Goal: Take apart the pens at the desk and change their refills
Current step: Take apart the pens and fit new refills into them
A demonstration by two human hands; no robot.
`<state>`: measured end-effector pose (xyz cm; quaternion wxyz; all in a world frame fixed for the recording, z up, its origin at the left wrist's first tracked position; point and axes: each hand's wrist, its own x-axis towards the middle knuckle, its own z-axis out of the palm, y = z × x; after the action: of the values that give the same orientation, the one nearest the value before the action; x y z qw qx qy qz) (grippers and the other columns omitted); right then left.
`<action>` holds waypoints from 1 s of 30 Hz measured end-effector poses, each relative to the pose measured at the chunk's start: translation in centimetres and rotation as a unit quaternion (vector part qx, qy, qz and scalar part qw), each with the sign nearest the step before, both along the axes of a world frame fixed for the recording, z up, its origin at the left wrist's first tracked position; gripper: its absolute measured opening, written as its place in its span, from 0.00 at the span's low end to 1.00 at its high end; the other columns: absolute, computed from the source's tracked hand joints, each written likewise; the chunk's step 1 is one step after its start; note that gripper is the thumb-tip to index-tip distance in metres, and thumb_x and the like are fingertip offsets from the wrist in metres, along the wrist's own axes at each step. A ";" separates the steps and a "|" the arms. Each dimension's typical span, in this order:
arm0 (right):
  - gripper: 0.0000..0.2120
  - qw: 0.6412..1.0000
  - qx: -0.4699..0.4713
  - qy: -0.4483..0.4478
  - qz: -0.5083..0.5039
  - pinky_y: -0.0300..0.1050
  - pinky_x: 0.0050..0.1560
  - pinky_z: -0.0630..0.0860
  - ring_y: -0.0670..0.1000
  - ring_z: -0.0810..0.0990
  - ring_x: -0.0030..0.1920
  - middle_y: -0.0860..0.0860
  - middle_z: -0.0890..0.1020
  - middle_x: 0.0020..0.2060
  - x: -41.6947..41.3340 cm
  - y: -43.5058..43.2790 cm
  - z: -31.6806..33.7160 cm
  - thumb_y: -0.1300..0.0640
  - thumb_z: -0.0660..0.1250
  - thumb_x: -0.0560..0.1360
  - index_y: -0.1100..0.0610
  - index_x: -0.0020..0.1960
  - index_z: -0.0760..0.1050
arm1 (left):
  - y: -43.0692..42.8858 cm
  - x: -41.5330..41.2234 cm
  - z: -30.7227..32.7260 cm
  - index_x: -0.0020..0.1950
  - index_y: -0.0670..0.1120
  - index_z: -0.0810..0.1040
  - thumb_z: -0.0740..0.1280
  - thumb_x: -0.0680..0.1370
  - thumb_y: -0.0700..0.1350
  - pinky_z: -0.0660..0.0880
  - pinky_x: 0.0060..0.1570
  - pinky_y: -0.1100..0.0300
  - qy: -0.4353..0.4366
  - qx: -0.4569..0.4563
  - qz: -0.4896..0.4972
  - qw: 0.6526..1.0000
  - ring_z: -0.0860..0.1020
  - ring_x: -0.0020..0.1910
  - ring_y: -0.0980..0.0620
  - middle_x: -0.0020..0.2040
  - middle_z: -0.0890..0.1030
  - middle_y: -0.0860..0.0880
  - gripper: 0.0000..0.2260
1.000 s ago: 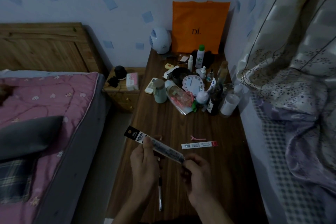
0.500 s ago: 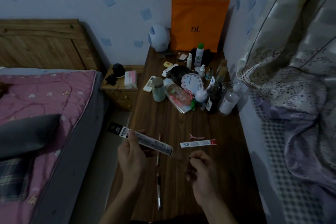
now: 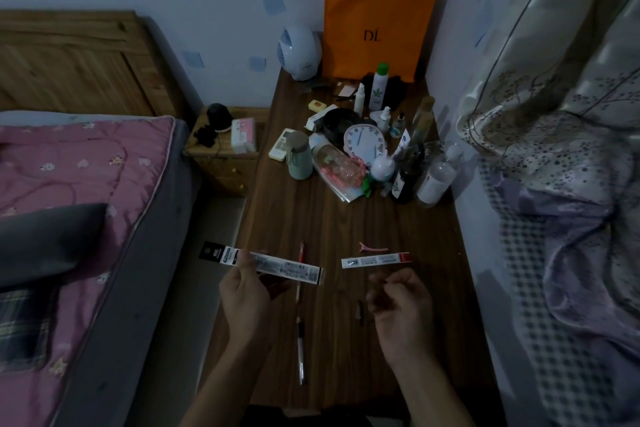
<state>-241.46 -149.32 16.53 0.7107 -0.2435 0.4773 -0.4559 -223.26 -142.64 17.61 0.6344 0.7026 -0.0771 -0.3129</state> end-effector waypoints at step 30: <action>0.12 0.965 0.212 -0.088 0.125 0.40 0.23 0.73 0.54 0.81 0.27 0.62 0.84 0.34 2.9 1.9 0.8 0.72 0.59 0.76 0.65 0.46 0.81 | -2.9 -2.9 6.9 0.43 0.52 0.81 0.54 0.80 0.59 0.75 0.28 0.46 -0.322 -0.030 -0.138 0.936 0.78 0.29 0.50 0.32 0.80 0.47 0.20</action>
<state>-238.60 -147.46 17.31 0.8365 -0.1035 0.4647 -0.2714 -226.11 -145.54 24.49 0.5464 0.7291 -0.3832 -0.1519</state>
